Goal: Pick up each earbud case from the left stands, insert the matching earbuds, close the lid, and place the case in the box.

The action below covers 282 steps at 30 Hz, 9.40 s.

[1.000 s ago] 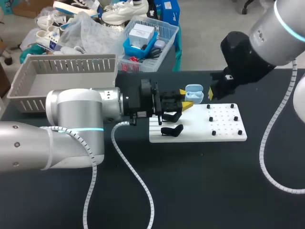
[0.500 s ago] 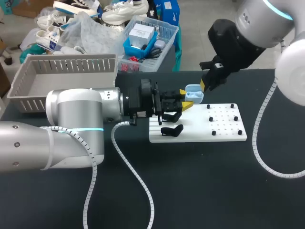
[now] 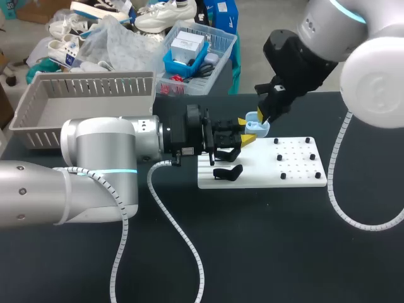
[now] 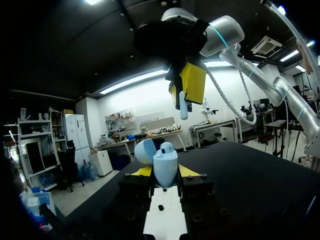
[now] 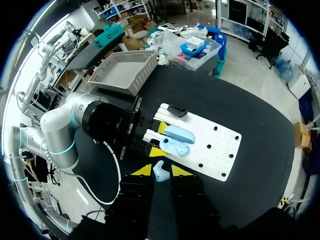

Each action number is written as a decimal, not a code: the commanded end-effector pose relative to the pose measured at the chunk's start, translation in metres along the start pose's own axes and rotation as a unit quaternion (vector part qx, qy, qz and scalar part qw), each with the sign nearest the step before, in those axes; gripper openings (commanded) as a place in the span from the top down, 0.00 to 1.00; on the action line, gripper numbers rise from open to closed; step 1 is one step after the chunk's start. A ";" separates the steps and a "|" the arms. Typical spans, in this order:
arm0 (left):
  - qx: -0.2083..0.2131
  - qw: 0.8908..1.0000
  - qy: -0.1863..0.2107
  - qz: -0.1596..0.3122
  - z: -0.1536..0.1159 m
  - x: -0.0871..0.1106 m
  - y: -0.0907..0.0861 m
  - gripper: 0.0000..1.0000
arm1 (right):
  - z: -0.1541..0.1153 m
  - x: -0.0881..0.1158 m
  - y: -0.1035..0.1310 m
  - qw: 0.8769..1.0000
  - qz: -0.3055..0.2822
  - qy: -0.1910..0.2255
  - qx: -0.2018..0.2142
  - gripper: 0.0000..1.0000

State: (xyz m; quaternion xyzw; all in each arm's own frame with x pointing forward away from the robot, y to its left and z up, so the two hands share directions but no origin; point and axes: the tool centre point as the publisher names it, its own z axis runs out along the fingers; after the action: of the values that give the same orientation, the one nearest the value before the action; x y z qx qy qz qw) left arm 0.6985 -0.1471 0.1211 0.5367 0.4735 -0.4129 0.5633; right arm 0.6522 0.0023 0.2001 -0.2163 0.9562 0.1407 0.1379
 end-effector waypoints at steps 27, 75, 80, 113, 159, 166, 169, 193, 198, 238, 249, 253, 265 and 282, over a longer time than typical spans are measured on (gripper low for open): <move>-0.001 1.000 -0.001 0.000 0.000 0.001 0.000 1.00 | 0.029 -0.016 -0.009 0.999 -0.011 0.037 0.013 1.00; -0.001 1.000 -0.001 0.000 0.000 0.001 0.000 1.00 | 0.044 -0.026 -0.005 0.998 -0.030 0.060 0.017 1.00; -0.001 1.000 -0.001 0.000 0.000 0.001 0.000 1.00 | 0.045 -0.024 -0.005 0.997 -0.030 0.061 0.021 1.00; -0.001 1.000 -0.001 0.000 0.000 0.001 0.000 1.00 | 0.046 -0.019 -0.005 0.998 -0.027 0.058 0.014 0.78; -0.001 1.000 -0.001 0.000 0.000 0.001 0.000 1.00 | 0.020 -0.025 -0.010 0.998 -0.021 0.039 0.045 0.77; -0.001 1.000 -0.001 0.000 0.000 0.001 0.000 1.00 | 0.009 -0.046 -0.021 0.999 -0.009 0.012 0.048 0.77; -0.001 1.000 -0.001 0.000 0.000 0.001 0.000 1.00 | 0.009 -0.054 -0.028 0.999 -0.003 0.009 0.048 0.77; -0.001 1.000 -0.001 0.000 0.000 0.001 0.000 1.00 | 0.047 -0.057 -0.046 0.998 0.033 0.037 0.043 0.76; -0.001 1.000 -0.001 0.000 0.000 0.001 0.000 1.00 | 0.047 -0.053 -0.042 0.998 0.032 0.039 0.042 0.73; -0.001 1.000 -0.001 0.000 0.000 0.001 0.000 1.00 | 0.018 -0.034 -0.032 0.998 0.017 0.019 0.063 0.69; -0.001 1.000 -0.001 0.000 0.000 0.001 0.000 1.00 | -0.002 -0.025 -0.036 0.996 -0.021 0.020 0.080 0.69; -0.001 1.000 -0.001 0.000 0.000 0.001 0.000 1.00 | -0.004 -0.018 -0.035 0.997 -0.020 0.016 0.079 0.69; -0.001 1.000 -0.001 0.000 0.000 0.001 0.000 1.00 | -0.002 0.021 -0.033 0.999 0.000 -0.008 0.041 0.67; -0.003 1.000 -0.002 0.000 -0.005 0.000 0.003 1.00 | 0.005 0.052 -0.034 0.997 -0.045 -0.069 -0.009 0.70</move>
State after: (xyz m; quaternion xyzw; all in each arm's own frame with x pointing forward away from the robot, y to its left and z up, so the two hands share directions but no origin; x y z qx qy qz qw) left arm 0.6989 -0.1464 0.1210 0.5361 0.4738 -0.4129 0.5636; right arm 0.6291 -0.0402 0.1738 -0.2560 0.9409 0.1454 0.1674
